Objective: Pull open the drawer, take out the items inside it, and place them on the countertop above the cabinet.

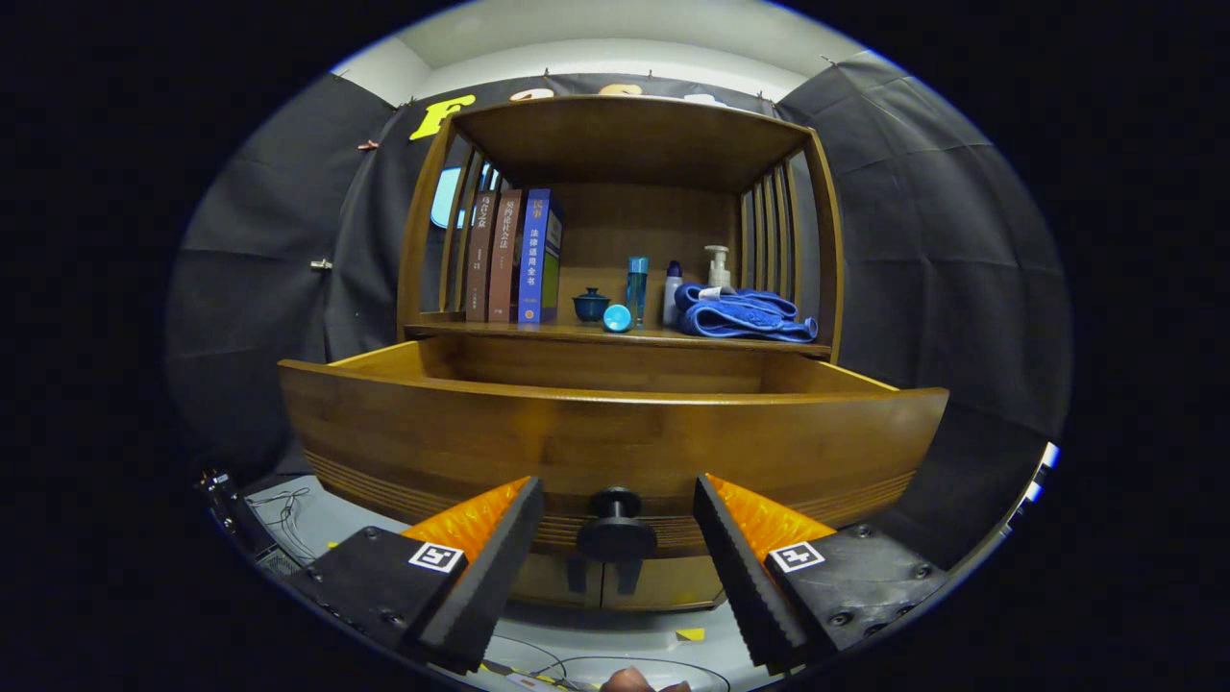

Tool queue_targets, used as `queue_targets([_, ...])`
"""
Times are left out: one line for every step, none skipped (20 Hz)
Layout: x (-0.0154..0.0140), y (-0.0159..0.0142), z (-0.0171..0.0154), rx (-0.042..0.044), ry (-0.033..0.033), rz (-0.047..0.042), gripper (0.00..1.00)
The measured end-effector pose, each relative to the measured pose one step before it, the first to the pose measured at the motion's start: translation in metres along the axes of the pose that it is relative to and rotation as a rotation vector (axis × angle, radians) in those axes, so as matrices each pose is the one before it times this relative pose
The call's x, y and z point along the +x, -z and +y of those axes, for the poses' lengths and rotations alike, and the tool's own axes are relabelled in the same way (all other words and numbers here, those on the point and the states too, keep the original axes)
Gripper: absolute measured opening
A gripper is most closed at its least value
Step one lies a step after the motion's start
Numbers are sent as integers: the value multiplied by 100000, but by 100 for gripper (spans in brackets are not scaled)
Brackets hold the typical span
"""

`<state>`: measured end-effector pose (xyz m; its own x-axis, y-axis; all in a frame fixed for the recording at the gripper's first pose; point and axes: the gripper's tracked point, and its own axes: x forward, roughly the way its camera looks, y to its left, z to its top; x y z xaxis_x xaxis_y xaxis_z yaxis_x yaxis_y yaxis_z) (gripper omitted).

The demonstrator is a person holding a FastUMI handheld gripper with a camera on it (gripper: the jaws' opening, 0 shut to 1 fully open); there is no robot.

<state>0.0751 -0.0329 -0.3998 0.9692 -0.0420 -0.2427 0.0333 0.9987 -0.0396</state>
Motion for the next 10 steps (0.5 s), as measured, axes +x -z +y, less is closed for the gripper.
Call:
queue_targets([270, 42, -96, 717, 374, 249, 100])
queue_targets([250, -47, 119, 682, -1052, 380, 100])
queue_targets([-100, 64, 231, -236, -298, 45, 100])
queue_targets([62, -194, -77, -1049, -171, -1056, 100])
queue_targets([44, -149, -20, -971, 16, -537, 100])
queue_targets([4, 20, 11, 507, 115, 330, 100])
queue_targets([17, -121, 52, 1168, 0, 462, 100])
queue_targets([142, -355, 151, 1726, 51, 86, 100])
queue_targets([271, -381, 134, 1493, 307, -309, 100])
queue_targets([397, -361, 61, 239, 224, -528, 100])
